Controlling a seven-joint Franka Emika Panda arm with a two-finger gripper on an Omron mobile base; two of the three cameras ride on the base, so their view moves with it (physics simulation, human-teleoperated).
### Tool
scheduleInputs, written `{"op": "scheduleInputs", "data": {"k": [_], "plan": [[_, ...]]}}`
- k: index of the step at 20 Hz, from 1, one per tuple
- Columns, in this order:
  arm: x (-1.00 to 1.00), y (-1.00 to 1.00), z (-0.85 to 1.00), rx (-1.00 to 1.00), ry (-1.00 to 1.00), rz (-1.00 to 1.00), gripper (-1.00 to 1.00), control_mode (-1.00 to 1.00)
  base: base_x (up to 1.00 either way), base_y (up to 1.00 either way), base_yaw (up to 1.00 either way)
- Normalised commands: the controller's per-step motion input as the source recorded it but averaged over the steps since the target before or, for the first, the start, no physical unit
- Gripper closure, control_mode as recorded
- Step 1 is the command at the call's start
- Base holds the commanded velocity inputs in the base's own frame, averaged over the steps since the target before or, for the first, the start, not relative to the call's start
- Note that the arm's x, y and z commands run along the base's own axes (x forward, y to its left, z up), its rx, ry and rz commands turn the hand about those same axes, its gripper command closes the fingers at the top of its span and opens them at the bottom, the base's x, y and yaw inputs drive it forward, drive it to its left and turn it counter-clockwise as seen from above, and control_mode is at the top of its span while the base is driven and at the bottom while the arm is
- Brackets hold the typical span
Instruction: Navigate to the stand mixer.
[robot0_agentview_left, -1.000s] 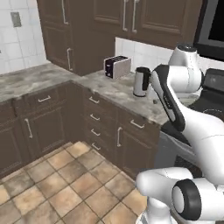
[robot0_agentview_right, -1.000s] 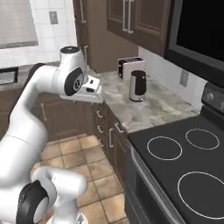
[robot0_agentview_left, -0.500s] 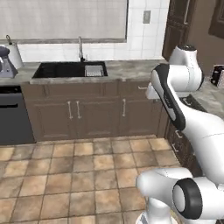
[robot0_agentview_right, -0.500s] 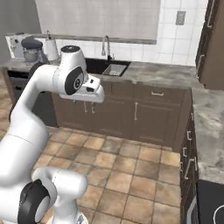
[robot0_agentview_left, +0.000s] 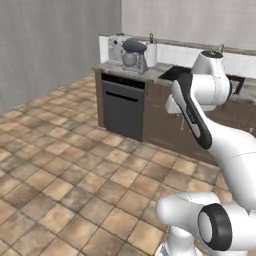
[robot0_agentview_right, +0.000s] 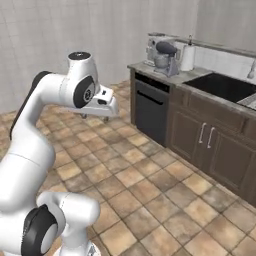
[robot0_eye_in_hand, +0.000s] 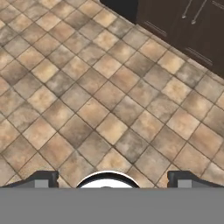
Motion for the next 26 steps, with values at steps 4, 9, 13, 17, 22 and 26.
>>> {"op": "scheduleInputs", "data": {"k": [4,9,13,17,22,26], "plan": [[0.00,0.00,0.00,0.00,0.00,0.00,-1.00,1.00,0.00,0.00,0.73],[0.00,0.00,0.00,0.00,0.00,0.00,-1.00,1.00,0.36,-0.05,0.30],[0.00,0.00,0.00,0.00,0.00,0.00,-1.00,1.00,0.92,-0.03,-0.06],[0.00,0.00,0.00,0.00,0.00,0.00,-1.00,1.00,1.00,0.00,-0.21],[0.00,0.00,0.00,0.00,0.00,0.00,-1.00,1.00,1.00,0.01,-0.28],[0.00,0.00,0.00,0.00,0.00,0.00,-1.00,1.00,1.00,0.14,-0.36]]}}
